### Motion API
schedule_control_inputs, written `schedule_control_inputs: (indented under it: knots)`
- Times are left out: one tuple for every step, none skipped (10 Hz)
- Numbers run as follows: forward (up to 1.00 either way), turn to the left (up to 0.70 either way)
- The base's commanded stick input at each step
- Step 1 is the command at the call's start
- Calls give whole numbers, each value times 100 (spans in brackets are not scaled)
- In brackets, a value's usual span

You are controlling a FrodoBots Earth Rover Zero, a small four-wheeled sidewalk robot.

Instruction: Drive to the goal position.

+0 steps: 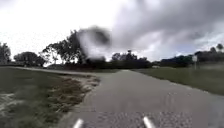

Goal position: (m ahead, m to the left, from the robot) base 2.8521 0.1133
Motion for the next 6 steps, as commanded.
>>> schedule_control_inputs:
  knots:
    - [70, 0]
    - [70, 0]
    - [70, 0]
    - [70, 0]
    - [70, 0]
    - [70, 0]
